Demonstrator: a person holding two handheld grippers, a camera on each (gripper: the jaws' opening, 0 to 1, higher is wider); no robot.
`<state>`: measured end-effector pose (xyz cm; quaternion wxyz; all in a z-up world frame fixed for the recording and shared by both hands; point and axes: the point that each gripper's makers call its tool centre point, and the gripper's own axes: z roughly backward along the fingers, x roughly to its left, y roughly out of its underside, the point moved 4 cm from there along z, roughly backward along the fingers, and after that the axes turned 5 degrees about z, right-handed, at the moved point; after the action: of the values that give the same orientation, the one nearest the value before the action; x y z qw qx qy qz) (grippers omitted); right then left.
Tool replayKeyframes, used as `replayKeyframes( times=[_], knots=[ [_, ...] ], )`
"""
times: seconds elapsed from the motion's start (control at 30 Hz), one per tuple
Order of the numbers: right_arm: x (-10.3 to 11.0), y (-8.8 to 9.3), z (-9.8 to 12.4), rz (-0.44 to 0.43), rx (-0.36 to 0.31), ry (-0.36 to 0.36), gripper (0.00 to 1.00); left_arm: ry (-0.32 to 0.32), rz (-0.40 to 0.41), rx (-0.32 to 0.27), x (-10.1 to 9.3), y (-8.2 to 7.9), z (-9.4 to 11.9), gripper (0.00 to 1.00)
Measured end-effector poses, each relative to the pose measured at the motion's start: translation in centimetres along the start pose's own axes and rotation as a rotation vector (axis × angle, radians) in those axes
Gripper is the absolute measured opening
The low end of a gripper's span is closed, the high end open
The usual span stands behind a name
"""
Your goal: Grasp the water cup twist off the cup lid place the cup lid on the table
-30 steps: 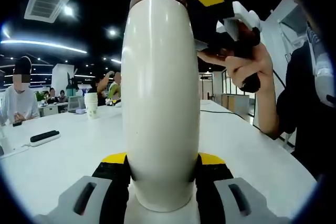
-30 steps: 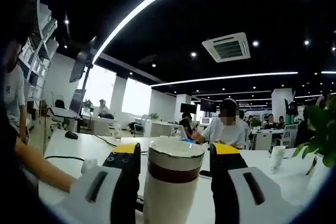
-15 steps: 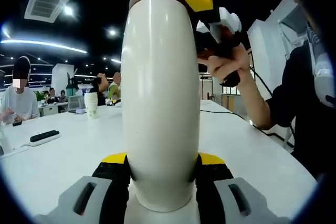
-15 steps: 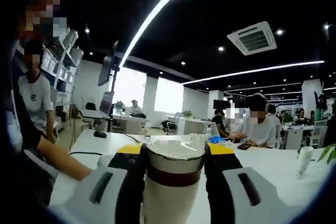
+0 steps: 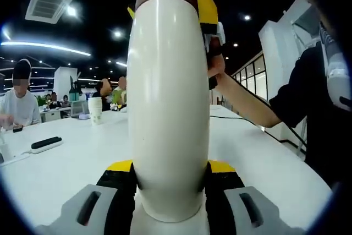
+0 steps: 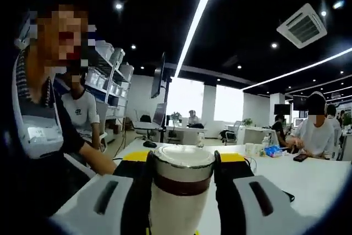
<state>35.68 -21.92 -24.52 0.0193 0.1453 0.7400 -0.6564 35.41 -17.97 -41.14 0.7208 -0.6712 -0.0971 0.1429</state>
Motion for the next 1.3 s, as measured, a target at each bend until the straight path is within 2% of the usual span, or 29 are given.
replayKeyframes(
  times=[0.1,0.17,0.23,0.3,0.37,0.43,0.47,0.57,0.63,0.77,0.83,1.03,1.1,1.2,1.3],
  knots=[
    [0.0,0.2,0.1,-0.044,0.021,0.067,0.48,0.001,0.000,0.000,-0.1,0.0,0.0,0.50],
    [0.1,0.2,0.3,-0.004,0.035,0.145,0.55,0.001,-0.003,-0.001,-0.1,0.0,-0.1,0.50],
    [0.6,-0.2,0.6,-0.012,0.016,0.213,0.62,0.001,-0.002,-0.001,-0.1,0.0,-0.1,0.50],
    [1.0,-0.6,1.0,-0.038,0.006,0.305,0.62,0.001,-0.002,-0.001,-0.1,0.0,-0.1,0.50],
    [1.2,-1.0,1.4,-0.021,0.001,0.397,0.61,0.001,-0.003,-0.001,-0.1,0.0,-0.1,0.50],
    [1.5,-1.1,2.1,-0.003,0.046,0.530,0.61,0.000,-0.003,0.000,-0.2,0.0,-0.1,0.50],
    [1.8,-1.6,2.5,0.020,0.029,0.594,0.60,-0.001,-0.003,0.000,-0.2,0.0,-0.1,0.50],
    [2.9,-2.3,2.9,0.010,-0.027,0.680,0.55,-0.001,-0.003,0.000,-0.3,0.0,-0.1,0.50],
    [3.3,-1.9,2.9,0.034,0.004,0.719,0.55,-0.002,-0.003,0.000,-0.2,0.0,-0.1,0.50],
    [3.5,-1.1,1.8,0.078,0.046,0.737,0.55,-0.003,-0.003,0.000,-0.2,0.0,0.0,0.50],
    [3.1,-0.5,1.3,0.089,0.084,0.735,0.55,-0.004,-0.003,0.000,-0.2,0.0,0.0,0.50],
    [1.4,-0.1,0.8,0.124,0.119,0.737,0.48,-0.005,-0.003,0.001,-0.1,0.0,0.0,0.50],
    [1.3,-0.1,0.5,0.105,0.117,0.700,0.48,-0.005,-0.004,0.000,-0.1,0.0,0.0,0.50],
    [1.3,-0.1,0.4,0.127,0.135,0.658,0.47,-0.004,0.000,0.001,0.0,0.0,0.0,0.50],
    [1.2,-0.1,0.4,0.101,0.113,0.557,0.47,-0.004,0.001,0.001,0.0,-0.1,0.0,0.50]
  ],
)
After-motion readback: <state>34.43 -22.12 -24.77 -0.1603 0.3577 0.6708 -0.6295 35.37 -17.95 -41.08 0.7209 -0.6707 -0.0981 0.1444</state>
